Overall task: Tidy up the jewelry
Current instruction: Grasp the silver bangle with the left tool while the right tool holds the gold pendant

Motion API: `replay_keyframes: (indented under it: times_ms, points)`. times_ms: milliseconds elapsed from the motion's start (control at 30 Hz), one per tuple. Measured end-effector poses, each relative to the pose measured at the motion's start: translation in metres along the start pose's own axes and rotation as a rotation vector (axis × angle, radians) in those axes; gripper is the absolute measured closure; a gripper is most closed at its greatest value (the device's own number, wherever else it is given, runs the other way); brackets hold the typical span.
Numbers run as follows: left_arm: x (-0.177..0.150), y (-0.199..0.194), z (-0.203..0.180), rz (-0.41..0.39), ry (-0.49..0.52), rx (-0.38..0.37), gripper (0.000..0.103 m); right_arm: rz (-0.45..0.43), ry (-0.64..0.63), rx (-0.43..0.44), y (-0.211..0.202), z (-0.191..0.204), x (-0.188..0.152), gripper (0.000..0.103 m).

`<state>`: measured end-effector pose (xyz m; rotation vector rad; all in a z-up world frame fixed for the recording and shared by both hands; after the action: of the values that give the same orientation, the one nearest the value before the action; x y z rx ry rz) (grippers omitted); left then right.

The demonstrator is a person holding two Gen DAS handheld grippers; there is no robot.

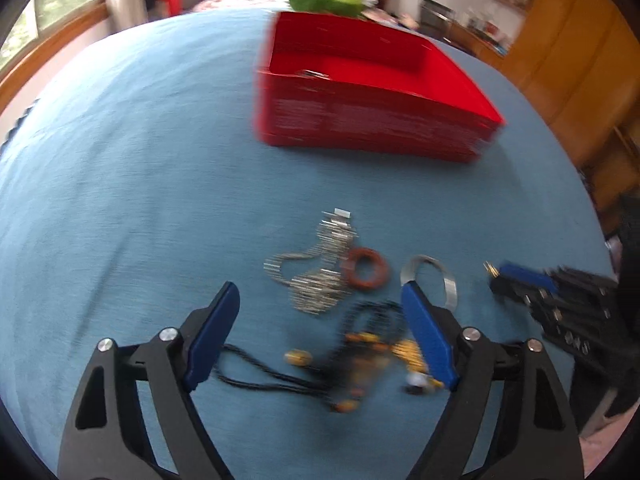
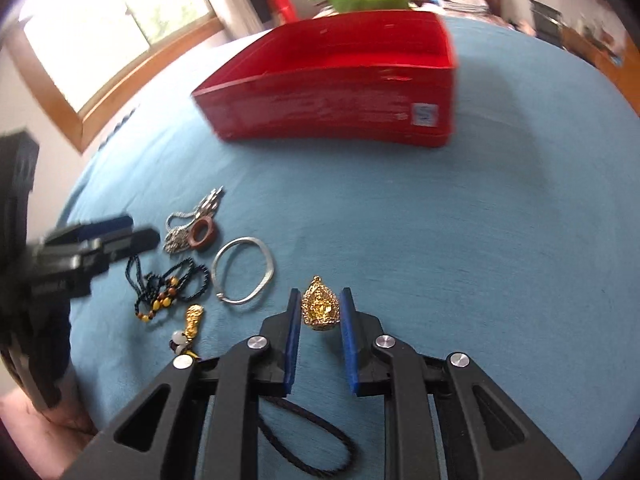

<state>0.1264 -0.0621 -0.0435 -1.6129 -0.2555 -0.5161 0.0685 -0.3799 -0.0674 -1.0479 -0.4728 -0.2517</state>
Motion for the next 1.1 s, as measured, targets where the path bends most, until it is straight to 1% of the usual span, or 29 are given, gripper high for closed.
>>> replay_keyframes:
  times_ms: [167, 233, 300, 400, 467, 533, 700, 767, 800, 833, 867, 900, 933, 1100]
  points:
    - [-0.002, 0.010, -0.041, 0.078, 0.092, -0.096, 0.043, -0.032, 0.053, -0.016, -0.022, -0.018, -0.006, 0.084]
    - [-0.002, 0.014, -0.050, 0.091, 0.118, -0.108, 0.050, -0.040, 0.066, -0.016, -0.027, -0.024, -0.009, 0.084]
    - [0.001, 0.018, -0.060, 0.095, 0.144, -0.111, 0.055, -0.043, 0.071, -0.015, -0.030, -0.026, -0.011, 0.084]
    - [0.005, 0.023, -0.071, 0.099, 0.179, -0.118, 0.067, -0.045, 0.078, -0.003, -0.034, -0.031, -0.015, 0.084]
    - [0.003, 0.030, -0.079, 0.117, 0.210, -0.133, 0.070, -0.047, 0.083, 0.004, -0.036, -0.035, -0.016, 0.084]
    - [0.002, 0.036, -0.083, 0.131, 0.224, -0.126, 0.070, -0.048, 0.086, 0.012, -0.037, -0.037, -0.016, 0.084]
    - [0.004, 0.040, -0.095, 0.116, 0.286, -0.104, 0.070, -0.045, 0.095, 0.022, -0.035, -0.044, -0.015, 0.084]
    - [0.005, 0.045, -0.107, 0.110, 0.311, -0.079, 0.072, -0.042, 0.096, 0.028, -0.034, -0.045, -0.015, 0.084]
    - [0.004, 0.046, -0.111, 0.100, 0.326, -0.063, 0.077, -0.040, 0.095, 0.032, -0.033, -0.045, -0.015, 0.084]
    - [-0.001, 0.045, -0.116, 0.096, 0.332, -0.057, 0.084, -0.040, 0.095, 0.034, -0.033, -0.045, -0.015, 0.084]
    - [-0.003, 0.045, -0.120, 0.095, 0.337, -0.056, 0.089, -0.038, 0.095, 0.038, -0.031, -0.044, -0.015, 0.084]
    - [-0.004, 0.046, -0.123, 0.098, 0.341, -0.060, 0.099, -0.037, 0.096, 0.040, -0.031, -0.044, -0.015, 0.084]
    - [-0.005, 0.046, -0.124, 0.099, 0.342, -0.066, 0.101, -0.035, 0.098, 0.042, -0.029, -0.045, -0.015, 0.084]
    - [-0.011, 0.044, -0.127, 0.088, 0.342, -0.066, 0.101, -0.031, 0.107, 0.052, -0.025, -0.045, -0.014, 0.084]
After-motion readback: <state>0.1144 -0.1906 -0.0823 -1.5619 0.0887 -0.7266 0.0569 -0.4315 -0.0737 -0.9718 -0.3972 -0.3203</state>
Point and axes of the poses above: each gripper's, at about its wrist camera, not at the fingertips, and y roughly the way its jaws point, z to its left, x to its top, the point moved 2 cm from there along y, roughly the way its jaws point, and after that the axes turned 8 degrees about x, right-handed, at the moved point
